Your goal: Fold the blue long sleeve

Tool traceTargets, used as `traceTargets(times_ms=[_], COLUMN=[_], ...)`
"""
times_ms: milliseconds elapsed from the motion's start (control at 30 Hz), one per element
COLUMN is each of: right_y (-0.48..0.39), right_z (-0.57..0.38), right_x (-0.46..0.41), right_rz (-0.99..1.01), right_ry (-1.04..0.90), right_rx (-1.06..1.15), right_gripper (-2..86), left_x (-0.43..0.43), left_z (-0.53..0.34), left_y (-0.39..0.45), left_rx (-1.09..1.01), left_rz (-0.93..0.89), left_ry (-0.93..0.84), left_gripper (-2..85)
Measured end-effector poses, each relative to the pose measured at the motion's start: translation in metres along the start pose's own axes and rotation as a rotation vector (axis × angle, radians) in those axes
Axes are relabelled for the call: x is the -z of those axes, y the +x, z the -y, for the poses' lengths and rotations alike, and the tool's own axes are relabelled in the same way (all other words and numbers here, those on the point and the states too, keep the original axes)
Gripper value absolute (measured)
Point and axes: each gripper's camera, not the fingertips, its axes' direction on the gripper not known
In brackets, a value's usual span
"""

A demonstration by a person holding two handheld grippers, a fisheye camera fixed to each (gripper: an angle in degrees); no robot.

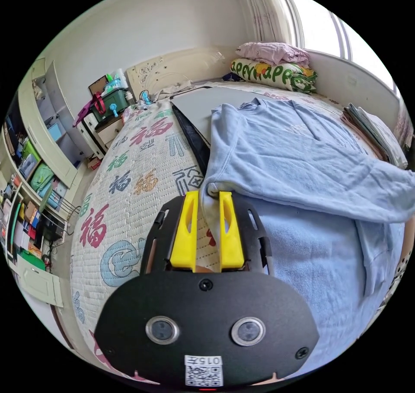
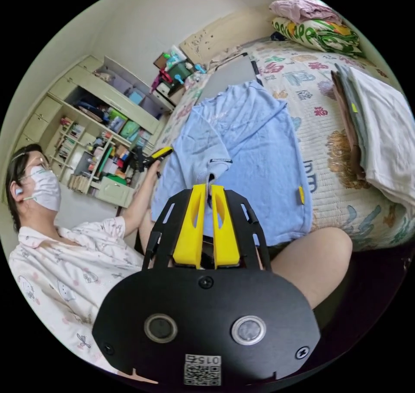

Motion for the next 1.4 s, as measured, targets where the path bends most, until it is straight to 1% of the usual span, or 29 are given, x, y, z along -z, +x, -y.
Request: traceTargets(times_ms=[67, 133, 200, 300, 367, 433, 533, 600, 667, 767, 867, 933, 967, 1033, 1133, 1233, 1300, 1400], right_y=[0.009, 0.009, 0.003, -0.014, -0.027, -0.037, -0.053, -0.063, -0.07, -0.073, -0.079, -0.083, -0.084, -0.085, -0.088, -0.096, -0.104, -0.122], right_z=[0.011, 0.03, 0.062, 0.13, 0.191, 0.236, 0.309, 0.347, 0.39, 0.431, 0.461, 0.473, 0.48, 0.489, 0.504, 0.523, 0.535, 0.559], right_x=[0.005, 0.006, -0.01, -0.064, -0.125, -0.175, -0.257, -0.302, -0.351, -0.391, -0.426, -0.446, -0.458, -0.471, -0.484, -0.49, -0.493, -0.5], right_rz=[-0.119, -0.129, -0.121, -0.047, 0.038, 0.072, 0.123, 0.079, 0.009, 0.059, -0.011, -0.05, -0.044, 0.008, 0.037, 0.026, 0.018, -0.002], right_ry=[0.062, 0.13, 0.131, 0.074, 0.007, -0.043, -0.114, -0.142, -0.161, -0.153, -0.188, -0.249, -0.287, -0.33, -0.365, -0.338, -0.302, -0.226], right_rx=[-0.047, -0.011, 0.055, 0.183, 0.263, 0.302, 0.327, 0.34, 0.306, 0.246, 0.267, 0.298, 0.316, 0.331, 0.361, 0.366, 0.368, 0.367], right_gripper=[4.5, 5.4, 6.0, 6.6, 7.2, 8.0, 9.7, 10.9, 11.2, 10.8, 11.1, 11.9, 12.5, 12.3, 8.1, 6.5, 6.4, 6.2], left_x=[-0.002, -0.004, -0.006, -0.009, -0.005, -0.002, -0.004, -0.006, -0.007, -0.009, -0.009, -0.003, 0.003, 0.005, -0.01, -0.01, -0.007, -0.006], left_z=[-0.002, -0.003, -0.003, -0.005, -0.008, -0.011, -0.014, -0.014, -0.015, -0.017, -0.02, -0.024, -0.027, -0.034, -0.034, -0.039, -0.043, -0.049], left_y=[-0.003, -0.007, -0.009, -0.011, -0.008, -0.001, 0.016, 0.023, 0.02, 0.008, 0.002, 0.006, 0.011, 0.018, 0.023, 0.023, 0.013, -0.015], left_rx=[0.009, 0.021, 0.026, 0.034, 0.022, -0.014, -0.097, -0.124, -0.106, -0.065, -0.048, -0.078, -0.117, -0.172, -0.199, -0.212, -0.172, -0.05], left_rz=[-0.022, -0.044, -0.062, -0.082, -0.065, -0.036, 0.027, 0.046, 0.035, -0.015, -0.044, -0.001, 0.036, 0.049, 0.043, 0.027, 0.011, -0.053], left_ry=[-0.001, -0.005, -0.008, -0.014, 0.009, 0.024, 0.02, 0.015, 0.01, 0.004, 0.012, 0.05, 0.091, 0.133, 0.067, 0.076, 0.089, 0.092], left_gripper=[7.9, 8.1, 8.2, 8.2, 8.2, 8.2, 8.1, 8.2, 8.5, 9.2, 10.2, 11.4, 12.2, 11.4, 9.1, 4.5, 3.3, 2.3])
